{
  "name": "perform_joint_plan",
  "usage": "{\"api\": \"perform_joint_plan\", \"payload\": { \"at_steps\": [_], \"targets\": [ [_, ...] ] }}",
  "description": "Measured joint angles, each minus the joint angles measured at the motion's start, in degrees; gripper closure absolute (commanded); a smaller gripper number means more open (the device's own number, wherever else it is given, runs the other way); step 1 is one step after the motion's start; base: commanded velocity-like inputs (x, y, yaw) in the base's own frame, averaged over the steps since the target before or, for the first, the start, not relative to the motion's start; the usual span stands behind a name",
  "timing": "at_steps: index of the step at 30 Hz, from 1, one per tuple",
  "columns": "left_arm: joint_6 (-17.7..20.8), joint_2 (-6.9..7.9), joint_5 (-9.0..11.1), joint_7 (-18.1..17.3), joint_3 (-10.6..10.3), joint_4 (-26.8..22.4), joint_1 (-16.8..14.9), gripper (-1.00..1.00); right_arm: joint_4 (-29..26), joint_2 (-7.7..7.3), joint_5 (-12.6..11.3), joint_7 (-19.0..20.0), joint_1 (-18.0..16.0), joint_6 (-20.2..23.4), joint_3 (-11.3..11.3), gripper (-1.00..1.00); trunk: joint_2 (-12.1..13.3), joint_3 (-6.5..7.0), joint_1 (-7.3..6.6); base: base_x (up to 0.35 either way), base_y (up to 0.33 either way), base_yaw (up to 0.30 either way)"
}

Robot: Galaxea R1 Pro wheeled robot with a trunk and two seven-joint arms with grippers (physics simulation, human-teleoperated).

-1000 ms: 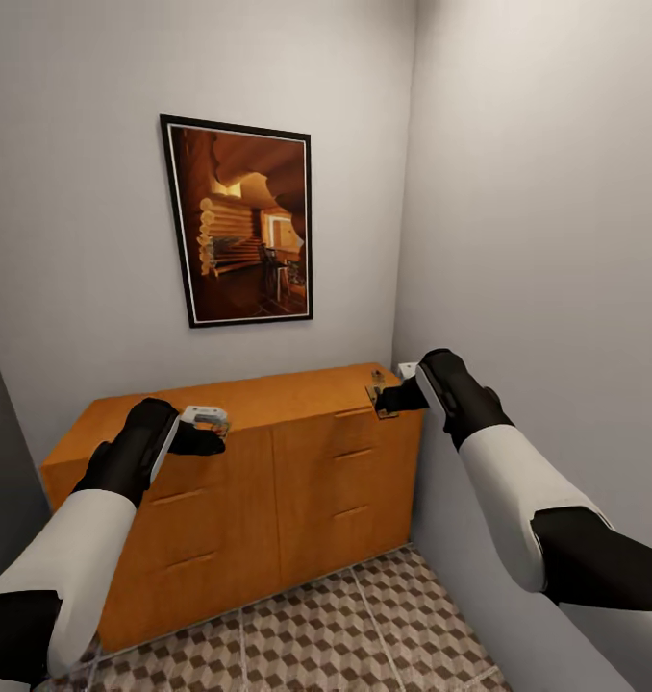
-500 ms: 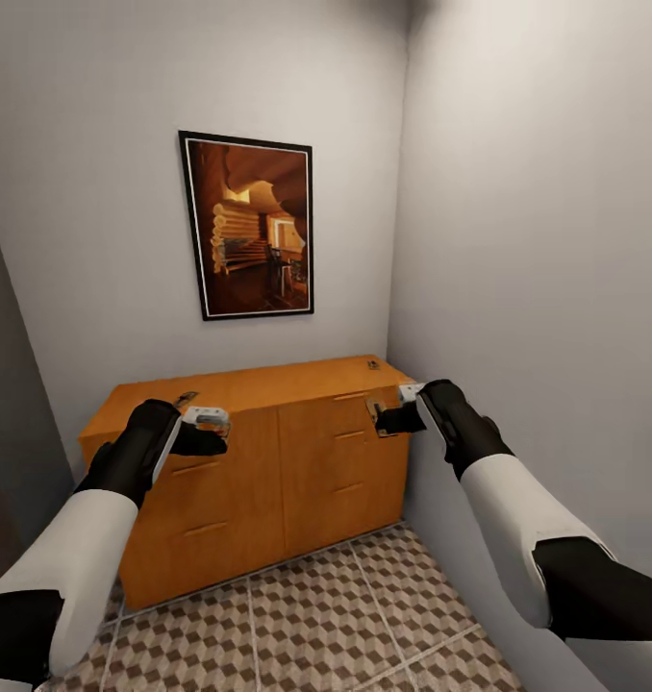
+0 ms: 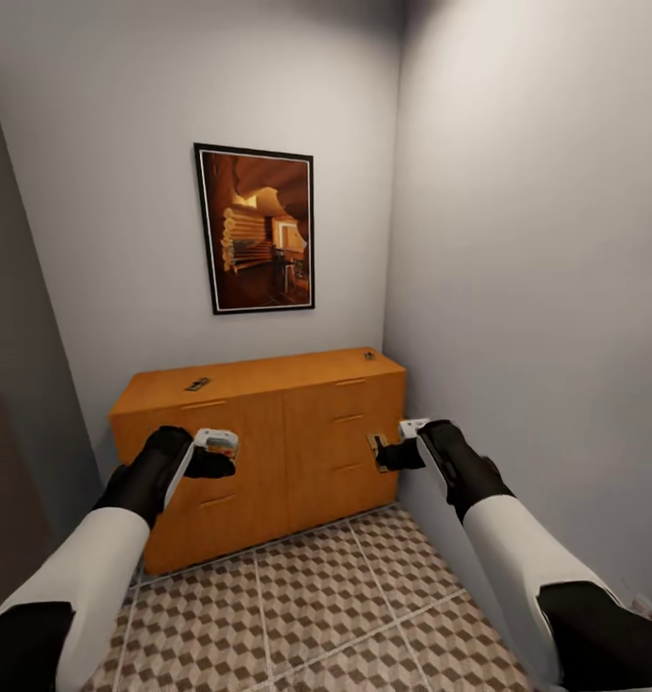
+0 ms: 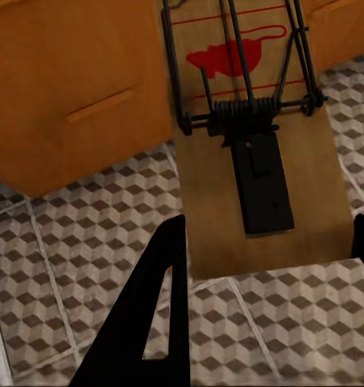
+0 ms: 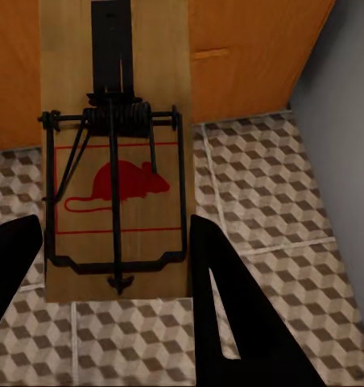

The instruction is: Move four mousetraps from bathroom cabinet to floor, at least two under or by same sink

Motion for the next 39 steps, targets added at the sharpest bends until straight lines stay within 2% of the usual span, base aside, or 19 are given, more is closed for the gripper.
{"api": "perform_joint_plan", "payload": {
  "at_steps": [3, 4, 6, 7, 9, 11, 14, 21, 25, 27, 30, 34, 39],
  "targets": [
    [-3.55, -0.48, 0.85, 2.76, 0.08, 4.02, 0.36, 1.0, 0.0, -0.02, -0.03, 0.06, 1.49, -0.99, -0.02, 1.0, 0.0, 0.0, 0.0, -0.345, 0.0, 0.0],
    [-5.73, -0.59, 1.72, 4.05, 0.22, 6.16, 0.45, 1.0, 0.0, -0.02, -0.05, 0.07, 1.73, -1.18, -0.03, 1.0, 0.0, 0.0, 0.0, -0.345, 0.0, 0.0],
    [-9.89, -0.67, 4.45, 6.45, 0.6, 10.67, 0.55, 1.0, 0.24, -0.02, -0.12, 0.1, 2.28, -1.77, -0.02, 1.0, 0.0, 0.0, 0.0, -0.345, 0.0, 0.0],
    [-10.77, -0.64, 5.32, 7.06, 0.68, 11.84, 0.55, 1.0, 0.48, -0.02, -0.13, 0.11, 2.36, -1.88, -0.02, 1.0, 0.0, 0.01, 0.0, -0.345, 0.0, 0.0],
    [-13.39, -0.54, 8.32, 9.09, 0.81, 16.04, 0.59, 1.0, 2.36, -0.02, -0.11, 0.12, 2.54, -2.36, -0.04, 1.0, 0.0, 0.0, 0.0, -0.345, 0.0, 0.0],
    [-15.11, -0.51, 9.84, 10.08, 0.86, 19.01, 0.59, 1.0, 4.32, -0.04, -0.01, 0.11, 2.6, -3.36, -0.05, 1.0, -0.01, 0.01, 0.0, -0.345, 0.0, 0.0],
    [-18.26, -0.42, 11.0, 10.8, 0.88, 23.25, 0.6, 1.0, 7.21, -0.02, -0.01, 0.14, 2.64, -5.8, -0.03, 1.0, 0.0, 0.0, 0.0, -0.345, 0.0, 0.0],
    [-24.21, -0.43, 11.6, 11.15, 0.9, 32.48, 0.59, 1.0, 13.37, 0.01, -0.13, 0.17, 2.66, -7.78, -0.06, 1.0, -0.01, 0.0, 0.0, -0.345, 0.0, 0.0],
    [-28.77, -0.43, 11.81, 11.28, 0.91, 38.18, 0.59, 1.0, 21.36, 0.0, -0.07, 0.09, 2.68, -10.86, -0.21, 1.0, 0.0, -0.01, 0.0, -0.345, 0.0, 0.0],
    [-29.79, -0.42, 11.97, 11.42, 0.94, 39.38, 0.56, 1.0, 24.99, -0.02, -0.09, 0.04, 2.66, -13.16, -0.22, 1.0, -0.01, 0.0, 0.0, -0.345, 0.0, 0.0],
    [-31.01, -0.59, 12.76, 11.87, 0.98, 40.71, 0.47, 1.0, 33.95, -0.07, -0.06, -0.06, 2.67, -20.12, -0.12, 1.0, -0.01, 0.0, 0.0, -0.345, 0.0, 0.0],
    [-31.48, -0.69, 14.32, 12.22, 1.01, 41.12, 0.51, 1.0, 37.34, -0.14, -0.08, -0.24, 3.91, -25.03, -0.14, 1.0, -0.01, 0.0, 0.0, -0.345, 0.0, 0.0],
    [-31.71, -0.71, 16.31, 12.33, 1.02, 41.28, 1.37, 1.0, 38.55, -0.2, -0.08, -0.36, 9.25, -27.45, -0.13, 1.0, -0.01, 0.0, 0.0, -0.345, 0.0, 0.0]
  ]
}}
